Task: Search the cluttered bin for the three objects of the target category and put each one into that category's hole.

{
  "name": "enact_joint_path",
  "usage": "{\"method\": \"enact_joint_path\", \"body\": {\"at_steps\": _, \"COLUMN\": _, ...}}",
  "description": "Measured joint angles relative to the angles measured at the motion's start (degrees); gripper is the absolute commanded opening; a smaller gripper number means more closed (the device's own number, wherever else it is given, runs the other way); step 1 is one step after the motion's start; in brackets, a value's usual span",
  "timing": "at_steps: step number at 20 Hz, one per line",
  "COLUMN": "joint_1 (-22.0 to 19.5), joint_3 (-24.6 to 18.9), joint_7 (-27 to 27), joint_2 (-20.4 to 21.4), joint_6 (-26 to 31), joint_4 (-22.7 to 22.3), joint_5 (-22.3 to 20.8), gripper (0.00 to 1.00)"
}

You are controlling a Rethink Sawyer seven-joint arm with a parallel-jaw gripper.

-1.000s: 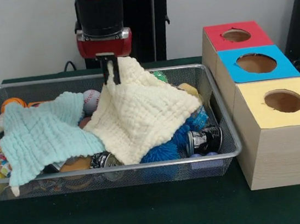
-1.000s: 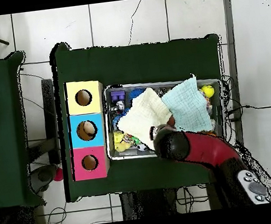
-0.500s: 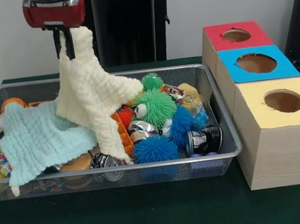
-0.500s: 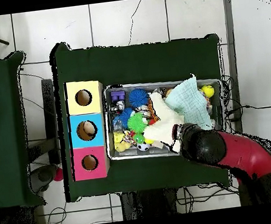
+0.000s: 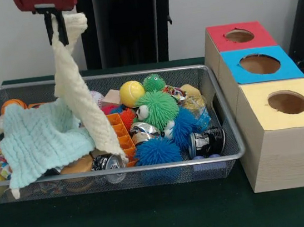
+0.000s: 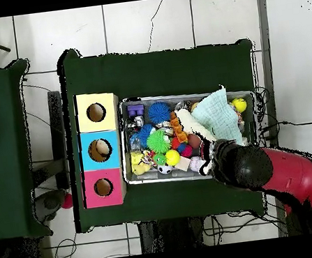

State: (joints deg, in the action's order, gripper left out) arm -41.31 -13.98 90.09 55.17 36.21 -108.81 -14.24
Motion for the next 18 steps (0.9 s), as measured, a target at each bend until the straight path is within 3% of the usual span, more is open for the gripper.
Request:
{"method": "enact_joint_path", "body": {"at_steps": 5, "joint_1": -0.01, "joint_3": -2.74, "joint_7": 0.0, "joint_2": 1.49, "joint_6": 7.69, "joint_4": -0.01, "joint_5": 2.96, "gripper": 0.0}}
{"method": "enact_joint_path", "body": {"at_steps": 8, "joint_1": -0.01, "joint_3": -3.68, "joint_7": 0.0, "joint_2": 2.13, "joint_6": 9.43, "joint_4": -0.01, "joint_5": 4.62, "gripper": 0.0}}
{"method": "enact_joint_path", "body": {"at_steps": 18, "joint_1": 0.03, "joint_3": -5.96, "joint_7": 0.0, "joint_2": 4.74, "joint_6": 9.93, "joint_4": -0.02, "joint_5": 6.6, "gripper": 0.0}}
